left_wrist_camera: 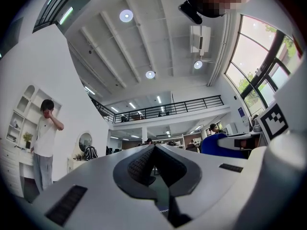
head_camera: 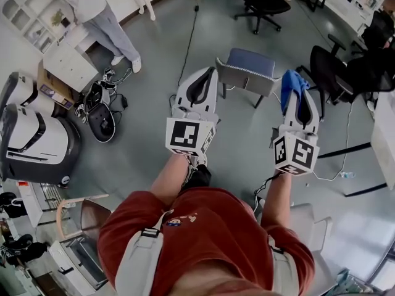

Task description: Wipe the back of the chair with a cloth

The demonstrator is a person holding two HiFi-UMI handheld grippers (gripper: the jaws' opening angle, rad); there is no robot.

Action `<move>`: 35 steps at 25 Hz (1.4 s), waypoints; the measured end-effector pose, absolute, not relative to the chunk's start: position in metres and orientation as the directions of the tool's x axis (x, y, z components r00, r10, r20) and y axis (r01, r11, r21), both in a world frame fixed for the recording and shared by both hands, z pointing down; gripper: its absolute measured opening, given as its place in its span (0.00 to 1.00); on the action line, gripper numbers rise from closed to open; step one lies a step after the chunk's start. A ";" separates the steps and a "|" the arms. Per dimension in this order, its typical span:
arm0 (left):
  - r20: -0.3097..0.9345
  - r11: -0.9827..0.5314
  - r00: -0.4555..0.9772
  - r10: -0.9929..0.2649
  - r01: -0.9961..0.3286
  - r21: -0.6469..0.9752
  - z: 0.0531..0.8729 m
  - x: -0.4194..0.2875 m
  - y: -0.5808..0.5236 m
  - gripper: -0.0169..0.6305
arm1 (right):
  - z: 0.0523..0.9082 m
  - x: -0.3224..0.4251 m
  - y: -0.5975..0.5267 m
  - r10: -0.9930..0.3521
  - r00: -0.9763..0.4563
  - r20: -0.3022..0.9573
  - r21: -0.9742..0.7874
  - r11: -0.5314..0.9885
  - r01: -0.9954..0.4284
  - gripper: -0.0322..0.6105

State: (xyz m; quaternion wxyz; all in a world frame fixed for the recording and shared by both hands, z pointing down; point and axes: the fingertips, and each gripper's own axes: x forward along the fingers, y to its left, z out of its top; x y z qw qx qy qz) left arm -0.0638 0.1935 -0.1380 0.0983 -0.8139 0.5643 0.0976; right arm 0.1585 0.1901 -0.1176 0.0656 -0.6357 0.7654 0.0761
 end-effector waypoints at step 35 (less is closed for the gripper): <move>-0.102 -0.448 0.457 -0.884 -0.889 -0.095 -0.022 -0.071 -0.024 0.05 | -0.004 0.136 -0.014 -0.997 -0.079 0.008 0.023 0.080 -0.997 0.13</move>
